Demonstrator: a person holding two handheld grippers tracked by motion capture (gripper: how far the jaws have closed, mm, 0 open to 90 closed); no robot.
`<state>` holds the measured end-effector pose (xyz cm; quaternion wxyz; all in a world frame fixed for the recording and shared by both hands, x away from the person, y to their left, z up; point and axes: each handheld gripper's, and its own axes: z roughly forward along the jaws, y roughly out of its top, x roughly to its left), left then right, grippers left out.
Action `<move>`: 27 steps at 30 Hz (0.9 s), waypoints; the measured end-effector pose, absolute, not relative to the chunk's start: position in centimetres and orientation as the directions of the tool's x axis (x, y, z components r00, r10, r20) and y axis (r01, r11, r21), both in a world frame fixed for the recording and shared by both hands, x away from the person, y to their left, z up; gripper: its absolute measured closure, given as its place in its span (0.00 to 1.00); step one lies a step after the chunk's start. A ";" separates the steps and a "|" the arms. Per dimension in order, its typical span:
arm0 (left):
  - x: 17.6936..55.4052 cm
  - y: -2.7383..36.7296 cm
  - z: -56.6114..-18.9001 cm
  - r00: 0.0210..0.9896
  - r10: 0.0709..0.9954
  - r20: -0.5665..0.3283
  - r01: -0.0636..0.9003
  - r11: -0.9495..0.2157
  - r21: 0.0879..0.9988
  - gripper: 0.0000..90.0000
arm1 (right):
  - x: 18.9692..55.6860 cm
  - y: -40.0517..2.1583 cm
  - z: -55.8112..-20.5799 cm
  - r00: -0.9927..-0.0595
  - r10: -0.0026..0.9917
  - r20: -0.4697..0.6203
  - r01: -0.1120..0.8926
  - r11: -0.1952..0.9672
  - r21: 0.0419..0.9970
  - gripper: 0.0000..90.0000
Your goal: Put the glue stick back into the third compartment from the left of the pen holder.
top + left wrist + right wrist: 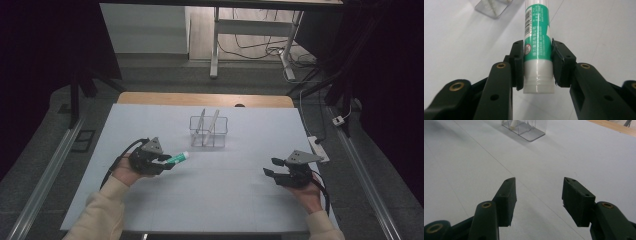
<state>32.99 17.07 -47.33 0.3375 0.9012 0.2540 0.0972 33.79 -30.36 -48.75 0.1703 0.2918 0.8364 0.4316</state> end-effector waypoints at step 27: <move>34.1 9.4 -47.2 0.910 0.415 0.012 0.308 -0.693 0.652 0.72 | 33.4 -27.9 -48.0 -0.809 0.586 -0.054 0.288 0.474 0.832 0.49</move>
